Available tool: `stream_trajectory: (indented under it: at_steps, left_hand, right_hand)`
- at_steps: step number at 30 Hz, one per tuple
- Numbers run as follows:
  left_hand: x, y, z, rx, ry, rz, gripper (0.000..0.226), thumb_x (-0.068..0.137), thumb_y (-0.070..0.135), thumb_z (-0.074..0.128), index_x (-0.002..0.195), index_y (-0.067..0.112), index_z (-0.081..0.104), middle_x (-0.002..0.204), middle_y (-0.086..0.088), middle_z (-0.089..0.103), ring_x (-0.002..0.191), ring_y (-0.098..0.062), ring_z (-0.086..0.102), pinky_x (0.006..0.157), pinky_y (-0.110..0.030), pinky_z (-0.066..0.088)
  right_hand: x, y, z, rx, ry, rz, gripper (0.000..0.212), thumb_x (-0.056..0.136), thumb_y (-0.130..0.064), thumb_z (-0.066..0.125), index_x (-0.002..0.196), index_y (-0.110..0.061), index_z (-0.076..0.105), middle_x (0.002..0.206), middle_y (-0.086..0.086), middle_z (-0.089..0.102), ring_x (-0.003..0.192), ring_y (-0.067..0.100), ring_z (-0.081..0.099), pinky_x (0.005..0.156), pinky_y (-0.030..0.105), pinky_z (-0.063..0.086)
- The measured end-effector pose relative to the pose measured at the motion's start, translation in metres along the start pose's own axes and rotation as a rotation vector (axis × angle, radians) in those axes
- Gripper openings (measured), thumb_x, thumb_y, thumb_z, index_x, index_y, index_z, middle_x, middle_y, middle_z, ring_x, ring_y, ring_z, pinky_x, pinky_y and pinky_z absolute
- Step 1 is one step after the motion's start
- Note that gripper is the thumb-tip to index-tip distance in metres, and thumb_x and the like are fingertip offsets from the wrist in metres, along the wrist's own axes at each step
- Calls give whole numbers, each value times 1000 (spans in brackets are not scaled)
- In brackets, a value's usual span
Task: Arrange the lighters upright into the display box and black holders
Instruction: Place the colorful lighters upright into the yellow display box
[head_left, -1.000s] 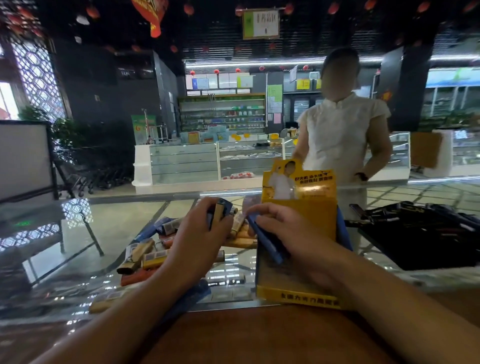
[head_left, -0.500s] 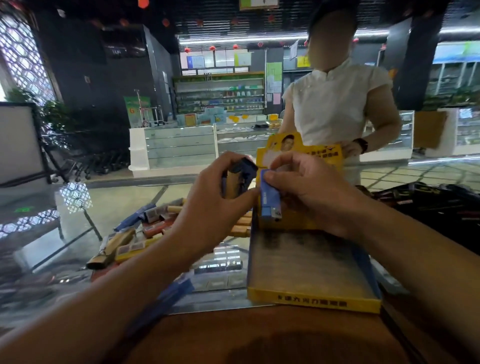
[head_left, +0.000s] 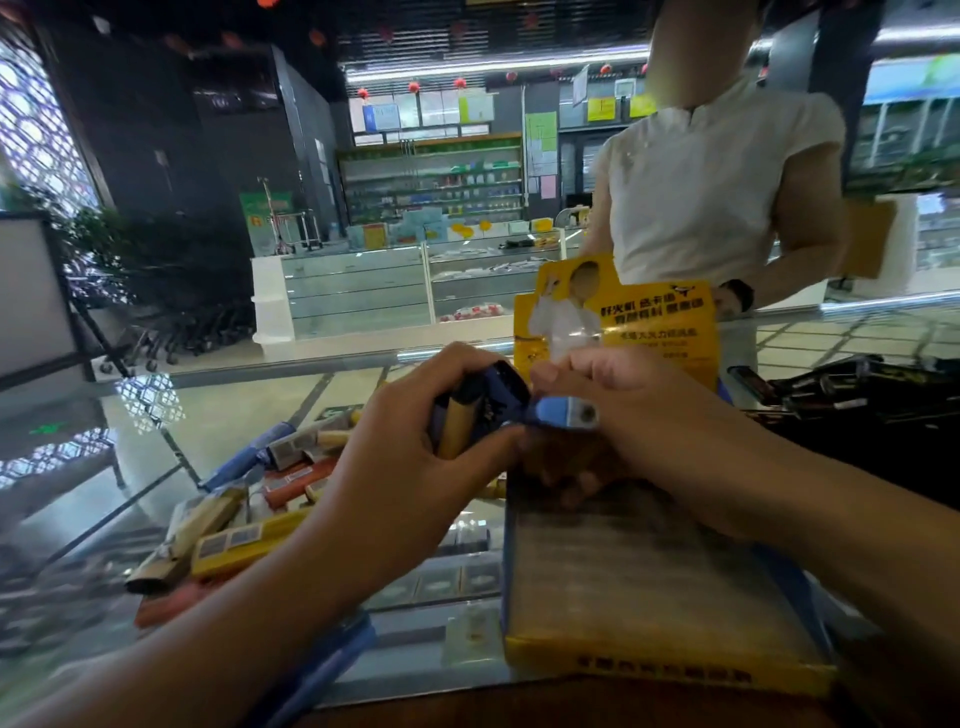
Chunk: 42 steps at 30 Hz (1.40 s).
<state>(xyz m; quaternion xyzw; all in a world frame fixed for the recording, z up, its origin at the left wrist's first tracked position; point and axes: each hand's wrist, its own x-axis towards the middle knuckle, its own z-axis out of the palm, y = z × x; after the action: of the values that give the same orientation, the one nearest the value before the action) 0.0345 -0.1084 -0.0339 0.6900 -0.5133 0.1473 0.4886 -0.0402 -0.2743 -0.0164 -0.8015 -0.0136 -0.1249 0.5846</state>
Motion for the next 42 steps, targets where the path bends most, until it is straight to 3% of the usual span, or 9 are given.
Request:
stream_trajectory:
  at_steps: [2,5,8,12,17,22,26,30,42]
  left_hand:
    - [0,3,2,-14,30,-30,19,83,32,76,95,27,62,83,7,68,69,-9,66,59,-19,52]
    - [0,8,3,-71,29,-129,18,77,37,67,89,24,63,71,11,66,59,-2,61,55,-11,45]
    - [1,6,1,-186,15,-264,24,73,37,66,90,21,64,74,8,69,65,-7,66,57,-16,51]
    - [-1,3,-1,-262,10,-366,27,71,38,67,93,21,66,78,-8,70,68,-23,66,62,-28,57]
    - [-1,2,1,-371,-34,-430,31,69,36,69,93,17,66,72,-7,67,65,-17,61,63,-29,55]
    - [-1,4,4,-250,-16,-376,26,77,35,70,93,14,66,65,4,66,58,-7,60,54,-20,49]
    - [-1,-3,0,-80,-9,-330,11,86,19,72,94,17,64,67,10,66,57,1,58,54,-13,46]
    - [-1,-8,0,-19,-15,-380,10,87,25,72,91,22,63,65,14,65,57,2,59,53,-11,45]
    - [-1,-12,2,-81,-31,-475,16,87,29,72,89,15,65,63,0,64,56,-10,61,55,-24,53]
  right_hand:
    - [-1,1,-1,-171,32,-80,25,102,-29,48,94,-13,65,78,9,74,65,26,72,58,39,62]
    - [-3,-6,-11,-415,87,-255,17,101,-21,51,92,-24,65,72,-3,73,61,13,71,54,25,55]
    - [-3,-8,-22,-269,47,-321,19,99,-9,54,109,-20,66,75,-9,71,64,12,67,53,26,53]
    - [-5,-7,-23,4,-119,-318,37,94,2,54,122,-21,61,105,-8,71,69,14,64,51,26,52]
    - [-2,-2,-26,77,-169,-319,42,83,-14,61,123,-22,62,119,4,64,66,13,61,55,25,53]
    - [3,1,-28,78,-92,-317,28,83,-17,64,110,-17,60,98,3,64,66,17,60,53,28,52]
    - [6,3,-33,-117,99,-366,16,85,-15,71,97,-14,62,88,0,67,60,17,64,50,30,54]
    - [4,6,-31,-511,224,-438,20,81,-24,78,95,-25,64,89,-9,68,75,8,68,66,29,59]
    - [5,7,-15,-774,236,-501,21,84,-23,77,91,-28,58,85,-16,62,79,-8,61,73,4,47]
